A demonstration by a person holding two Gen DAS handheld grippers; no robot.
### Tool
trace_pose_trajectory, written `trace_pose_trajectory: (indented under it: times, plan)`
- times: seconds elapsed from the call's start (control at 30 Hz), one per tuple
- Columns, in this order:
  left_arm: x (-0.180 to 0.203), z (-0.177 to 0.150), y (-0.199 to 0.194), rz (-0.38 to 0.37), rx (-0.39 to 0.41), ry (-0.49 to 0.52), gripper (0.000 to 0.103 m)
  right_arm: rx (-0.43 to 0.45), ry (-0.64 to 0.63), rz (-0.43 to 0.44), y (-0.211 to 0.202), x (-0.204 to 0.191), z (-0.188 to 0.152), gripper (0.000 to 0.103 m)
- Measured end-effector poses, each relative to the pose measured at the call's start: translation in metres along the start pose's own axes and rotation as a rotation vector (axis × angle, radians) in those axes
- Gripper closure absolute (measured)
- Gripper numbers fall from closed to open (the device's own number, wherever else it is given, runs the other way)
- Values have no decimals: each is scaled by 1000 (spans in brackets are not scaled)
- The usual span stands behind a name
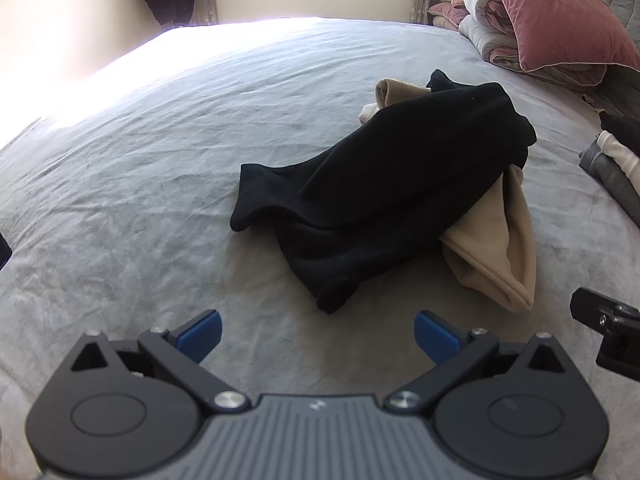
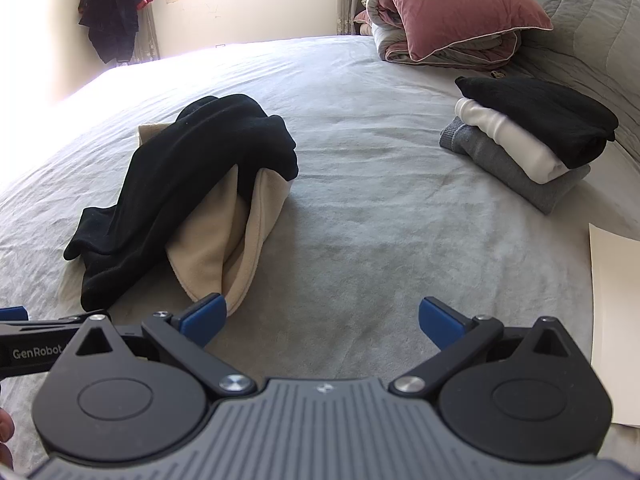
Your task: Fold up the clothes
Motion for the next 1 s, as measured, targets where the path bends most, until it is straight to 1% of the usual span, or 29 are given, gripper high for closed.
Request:
trace_pose_trajectory:
  times: [0.5, 1.0]
  plan:
    - [-3, 0, 1, 19, 2, -5, 0, -8, 1, -2, 2, 0, -1, 0]
    - [-4, -1, 1, 18, -5, -3, 0, -13, -3, -2, 3, 0, -3, 0]
Point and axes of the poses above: each gripper's, at about its wrist camera, not at the fingertips, and y roughly the way its jaws point, x to its right, z to its top, the point moved 8 cm from there along y, roughly the way its jaws point, and after that the axes turned 15 degrees about -x, right-handed, at the moved point
